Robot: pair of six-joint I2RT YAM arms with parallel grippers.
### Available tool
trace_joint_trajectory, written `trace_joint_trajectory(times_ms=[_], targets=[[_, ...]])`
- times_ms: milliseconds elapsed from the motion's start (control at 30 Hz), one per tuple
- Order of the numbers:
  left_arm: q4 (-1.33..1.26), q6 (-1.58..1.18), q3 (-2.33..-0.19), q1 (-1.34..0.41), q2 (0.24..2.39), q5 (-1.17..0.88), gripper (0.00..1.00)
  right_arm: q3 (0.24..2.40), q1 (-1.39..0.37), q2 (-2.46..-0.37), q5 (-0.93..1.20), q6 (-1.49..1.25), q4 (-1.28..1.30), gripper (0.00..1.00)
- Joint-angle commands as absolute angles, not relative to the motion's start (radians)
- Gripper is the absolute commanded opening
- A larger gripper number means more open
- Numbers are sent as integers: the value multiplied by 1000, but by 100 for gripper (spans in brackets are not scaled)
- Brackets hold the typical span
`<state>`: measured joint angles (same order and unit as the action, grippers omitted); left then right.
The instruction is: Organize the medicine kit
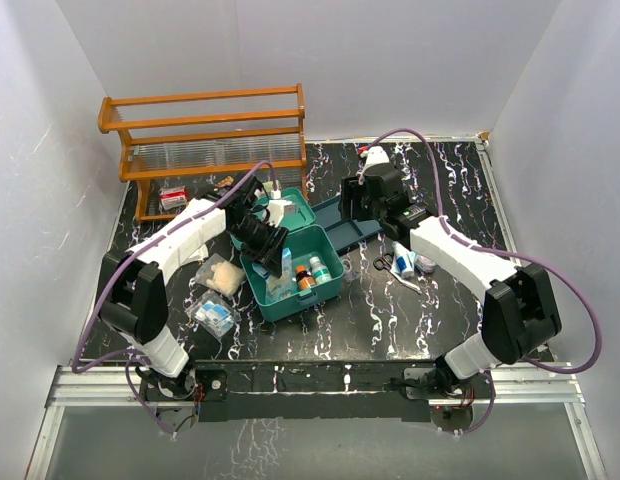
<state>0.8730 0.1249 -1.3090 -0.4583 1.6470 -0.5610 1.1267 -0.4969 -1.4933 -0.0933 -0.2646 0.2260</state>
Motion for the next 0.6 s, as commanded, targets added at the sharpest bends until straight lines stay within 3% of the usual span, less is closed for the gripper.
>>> trace_joint_trajectory(times_ms=[0, 100, 233, 567], targets=[[929, 105, -1354, -463, 1639, -496, 45, 1122, -493, -1442, -82, -270, 169, 55], [951, 98, -1393, -463, 1632, -443, 54, 1117, -494, -1440, -75, -273, 162, 55], [964, 99, -1420, -463, 1614, -412, 59, 1111, -494, -1434, -67, -279, 156, 55], [950, 91, -1414, -464, 1596, -353, 56, 1090, -493, -1415, -64, -284, 154, 55]])
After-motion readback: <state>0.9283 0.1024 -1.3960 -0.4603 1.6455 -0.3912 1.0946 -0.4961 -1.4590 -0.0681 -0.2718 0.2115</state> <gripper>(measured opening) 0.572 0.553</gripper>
